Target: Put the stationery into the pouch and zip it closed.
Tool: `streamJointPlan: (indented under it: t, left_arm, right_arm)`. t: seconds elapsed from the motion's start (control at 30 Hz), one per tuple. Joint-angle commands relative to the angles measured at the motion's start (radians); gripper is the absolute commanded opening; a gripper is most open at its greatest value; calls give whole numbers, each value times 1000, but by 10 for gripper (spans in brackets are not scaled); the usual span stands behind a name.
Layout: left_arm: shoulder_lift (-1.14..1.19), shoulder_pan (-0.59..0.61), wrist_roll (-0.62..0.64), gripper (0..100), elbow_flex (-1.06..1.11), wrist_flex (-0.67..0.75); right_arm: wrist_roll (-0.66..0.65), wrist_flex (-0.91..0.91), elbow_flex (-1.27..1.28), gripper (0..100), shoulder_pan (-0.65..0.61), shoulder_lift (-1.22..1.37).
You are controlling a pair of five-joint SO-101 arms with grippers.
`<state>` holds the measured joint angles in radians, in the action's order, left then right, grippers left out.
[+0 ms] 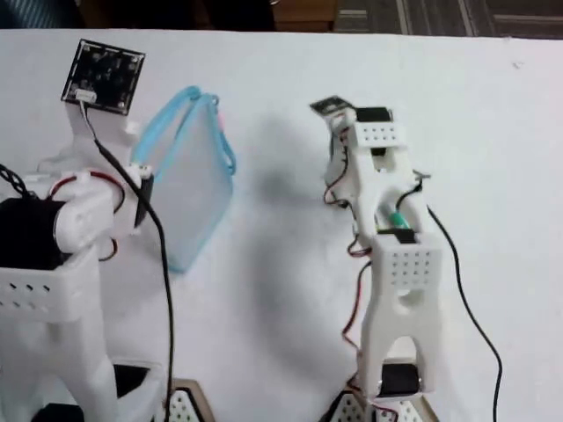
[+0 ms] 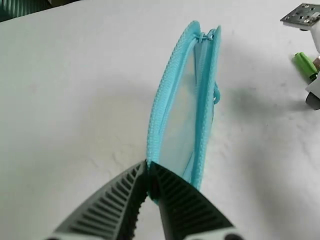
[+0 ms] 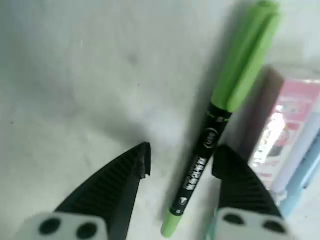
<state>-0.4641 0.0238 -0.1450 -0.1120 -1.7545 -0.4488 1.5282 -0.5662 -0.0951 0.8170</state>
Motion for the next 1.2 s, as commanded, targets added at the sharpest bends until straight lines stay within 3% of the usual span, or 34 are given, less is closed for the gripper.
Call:
streamJointPlan:
  t: [0.0,0.07,0.53,1.07,1.17]
  left_arm:
    - [58,5,-6,24,69,-12]
    - [56,5,-6,24,68,-9]
    - [56,5,-6,24,68,-9]
    - [56,1,-5,24,14,-9]
    - [56,1,-5,24,14,-9]
  right_arm:
    - [2,38,-58,53,-13,82]
    - [3,76,-87,13,-21,108]
    - [5,242,-350,17,-28,70]
    - [8,240,-43,17,-54,-625]
    - [95,237,-49,17,-58,-754]
